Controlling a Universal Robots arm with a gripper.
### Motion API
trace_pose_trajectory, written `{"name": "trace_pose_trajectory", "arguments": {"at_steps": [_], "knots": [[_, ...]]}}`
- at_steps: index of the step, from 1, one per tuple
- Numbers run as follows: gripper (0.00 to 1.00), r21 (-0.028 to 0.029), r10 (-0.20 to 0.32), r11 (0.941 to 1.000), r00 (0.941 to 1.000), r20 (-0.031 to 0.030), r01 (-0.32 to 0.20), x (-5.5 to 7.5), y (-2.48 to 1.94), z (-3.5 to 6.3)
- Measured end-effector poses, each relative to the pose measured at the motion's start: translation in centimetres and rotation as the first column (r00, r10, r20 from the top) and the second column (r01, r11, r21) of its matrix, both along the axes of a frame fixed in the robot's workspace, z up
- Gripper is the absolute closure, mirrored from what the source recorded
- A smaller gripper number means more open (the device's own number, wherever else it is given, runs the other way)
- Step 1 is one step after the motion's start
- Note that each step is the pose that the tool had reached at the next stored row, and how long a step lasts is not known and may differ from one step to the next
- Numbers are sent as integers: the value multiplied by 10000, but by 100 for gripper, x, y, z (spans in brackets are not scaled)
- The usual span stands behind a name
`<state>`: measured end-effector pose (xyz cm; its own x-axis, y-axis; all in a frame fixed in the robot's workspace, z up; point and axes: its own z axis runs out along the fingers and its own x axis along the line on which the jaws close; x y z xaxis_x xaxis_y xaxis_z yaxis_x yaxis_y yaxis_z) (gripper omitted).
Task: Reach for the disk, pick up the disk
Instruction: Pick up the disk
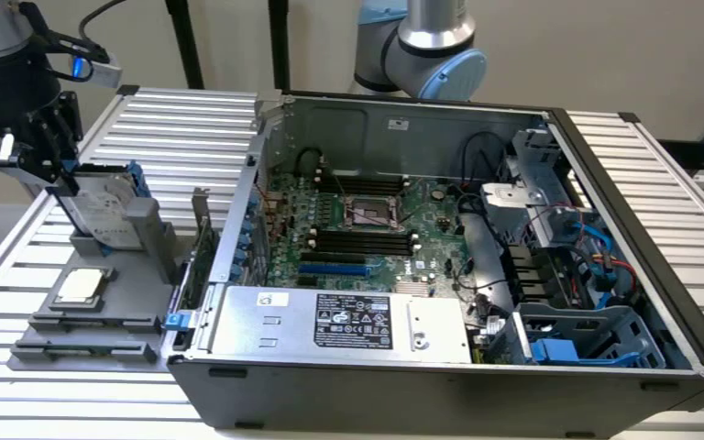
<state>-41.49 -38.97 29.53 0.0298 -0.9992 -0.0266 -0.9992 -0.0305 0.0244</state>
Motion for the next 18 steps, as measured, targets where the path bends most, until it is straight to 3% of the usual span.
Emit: {"name": "trace_pose_trajectory", "arguments": {"at_steps": [11, 18], "knots": [[67, 1, 0, 10000, 10000, 1, 0, 0, 0, 26], [67, 0, 1, 10000, 10000, 1, -1, 9, 0, 198]]}}
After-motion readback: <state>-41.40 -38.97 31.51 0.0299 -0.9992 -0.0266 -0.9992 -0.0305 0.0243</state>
